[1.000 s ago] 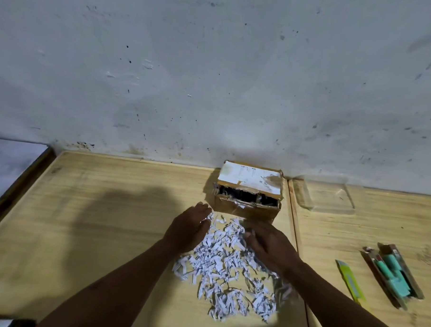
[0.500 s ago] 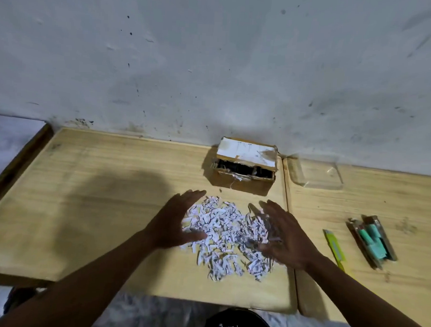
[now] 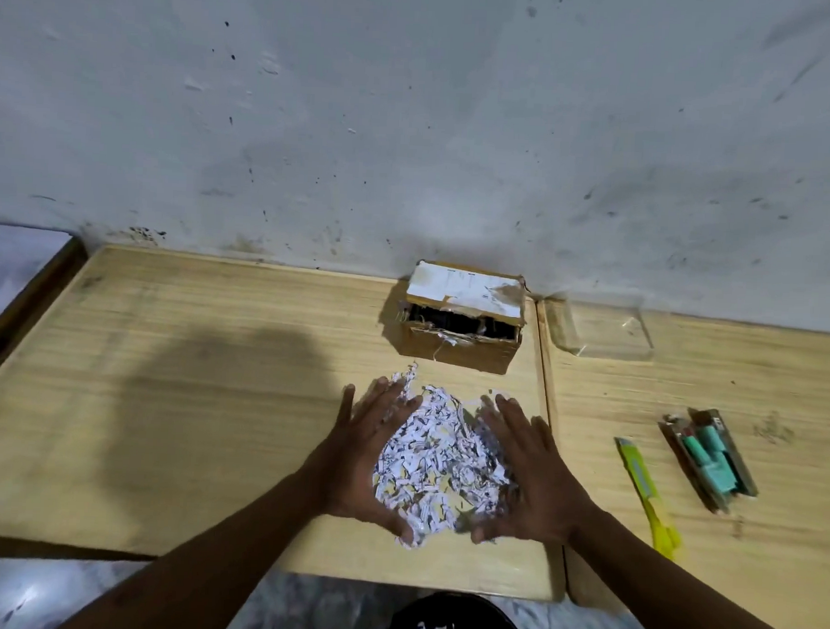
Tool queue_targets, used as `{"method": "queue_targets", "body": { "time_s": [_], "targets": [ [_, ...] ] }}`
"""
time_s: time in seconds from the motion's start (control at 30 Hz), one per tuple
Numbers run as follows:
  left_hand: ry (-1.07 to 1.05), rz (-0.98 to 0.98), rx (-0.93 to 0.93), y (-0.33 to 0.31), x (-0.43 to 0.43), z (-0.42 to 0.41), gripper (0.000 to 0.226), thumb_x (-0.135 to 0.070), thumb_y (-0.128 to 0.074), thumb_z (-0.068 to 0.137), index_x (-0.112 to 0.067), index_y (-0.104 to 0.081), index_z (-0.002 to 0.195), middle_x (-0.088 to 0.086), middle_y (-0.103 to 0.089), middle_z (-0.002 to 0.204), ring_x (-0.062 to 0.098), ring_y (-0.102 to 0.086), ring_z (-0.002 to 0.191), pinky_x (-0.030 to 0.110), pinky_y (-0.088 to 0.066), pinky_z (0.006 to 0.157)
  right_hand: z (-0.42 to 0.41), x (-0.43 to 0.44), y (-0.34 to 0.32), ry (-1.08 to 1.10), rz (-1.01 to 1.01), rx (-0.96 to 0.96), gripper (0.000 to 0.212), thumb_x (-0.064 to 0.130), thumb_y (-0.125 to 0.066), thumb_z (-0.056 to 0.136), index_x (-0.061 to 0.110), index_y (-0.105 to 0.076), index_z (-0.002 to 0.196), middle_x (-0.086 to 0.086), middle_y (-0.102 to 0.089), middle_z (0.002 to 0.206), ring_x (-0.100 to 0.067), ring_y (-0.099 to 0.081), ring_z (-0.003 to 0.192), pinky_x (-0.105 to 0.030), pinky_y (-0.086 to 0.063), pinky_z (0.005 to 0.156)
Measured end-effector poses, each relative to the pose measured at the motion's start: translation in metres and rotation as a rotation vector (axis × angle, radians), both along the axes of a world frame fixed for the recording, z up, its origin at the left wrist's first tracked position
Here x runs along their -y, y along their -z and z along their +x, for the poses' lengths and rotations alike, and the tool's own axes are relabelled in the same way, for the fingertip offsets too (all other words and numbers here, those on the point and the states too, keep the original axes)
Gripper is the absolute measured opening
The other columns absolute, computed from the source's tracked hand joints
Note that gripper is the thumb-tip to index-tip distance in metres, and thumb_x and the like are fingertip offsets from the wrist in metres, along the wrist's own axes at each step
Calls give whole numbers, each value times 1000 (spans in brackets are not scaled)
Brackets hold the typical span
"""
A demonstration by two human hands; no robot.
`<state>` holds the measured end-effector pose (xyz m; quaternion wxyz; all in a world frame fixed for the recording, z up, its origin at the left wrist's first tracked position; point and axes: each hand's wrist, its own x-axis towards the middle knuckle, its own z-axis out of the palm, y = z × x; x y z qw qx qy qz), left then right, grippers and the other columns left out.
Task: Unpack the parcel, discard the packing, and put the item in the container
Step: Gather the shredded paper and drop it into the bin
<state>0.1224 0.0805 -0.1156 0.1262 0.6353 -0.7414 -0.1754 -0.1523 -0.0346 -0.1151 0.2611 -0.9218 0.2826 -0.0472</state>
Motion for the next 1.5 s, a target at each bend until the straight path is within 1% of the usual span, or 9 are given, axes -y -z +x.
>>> {"method": "queue_targets", "body": {
  "time_s": [0.17,0.27,0.5,0.67,0.77,0.97,1.2,1.37,1.5],
  "targets": [
    [89,57,185,9,-1,-12,155,-100,-55,34,-26,8,155,8,16,163,31,21,148,65,7,115,7,-12,15,1,-92,-119,140,98,-58,49,32,2,157,2,9,166,-21,14,152,-65,-1,118],
    [27,42,147,12,6,-5,148,-101,-52,39,-25,-1,156,8,5,164,29,16,149,68,-3,113,14,-6,16,33,-104,-109,135,97,-56,52,32,-4,158,2,6,167,-22,12,153,-65,-5,117],
    [-2,49,122,12,34,8,156,-100,-58,33,-25,3,156,9,13,163,30,21,148,65,5,115,32,17,25,29,-151,-93,138,99,-55,49,32,-1,158,-3,6,167,-25,14,152,-61,3,119],
    [96,28,195,20,48,13,147,-101,-51,41,-19,-10,156,8,0,164,23,11,151,53,4,120,39,24,37,14,-183,-31,107,93,-54,63,33,-38,149,-3,-21,164,-26,-8,153,-62,-5,118],
    [103,-16,143,27,50,14,116,-91,-52,62,-17,-32,149,9,-27,159,24,-11,150,51,-11,120,40,25,44,20,-219,36,76,80,-53,79,29,-55,135,-4,-39,156,-27,-25,149,-61,-15,117],
    [37,-185,70,33,51,12,57,-48,-70,69,-11,-60,111,10,-58,115,30,-52,112,40,-37,97,40,26,49,15,-296,211,39,37,-67,85,11,-66,114,-10,-61,126,-30,-52,123,-50,-39,101],
    [-27,-191,121,28,55,2,37,-45,-64,65,-13,-52,80,4,-53,78,25,-47,74,31,-39,62,49,24,45,36,-276,196,38,28,-72,79,5,-64,108,-9,-60,105,-30,-53,91,-38,-49,75],
    [-120,-155,61,31,51,-4,36,-45,-55,60,-13,-54,76,1,-54,67,27,-53,61,28,-40,51,50,19,41,64,-251,183,40,30,-68,69,13,-66,106,-6,-66,96,-28,-64,82,-29,-54,60],
    [-178,-208,-54,29,50,-11,29,-36,-65,57,-17,-47,68,-1,-50,57,28,-48,50,26,-37,46,55,22,34,80,-221,167,35,34,-62,63,11,-70,89,-3,-67,84,-29,-65,66,-28,-51,49]
  ]
}}
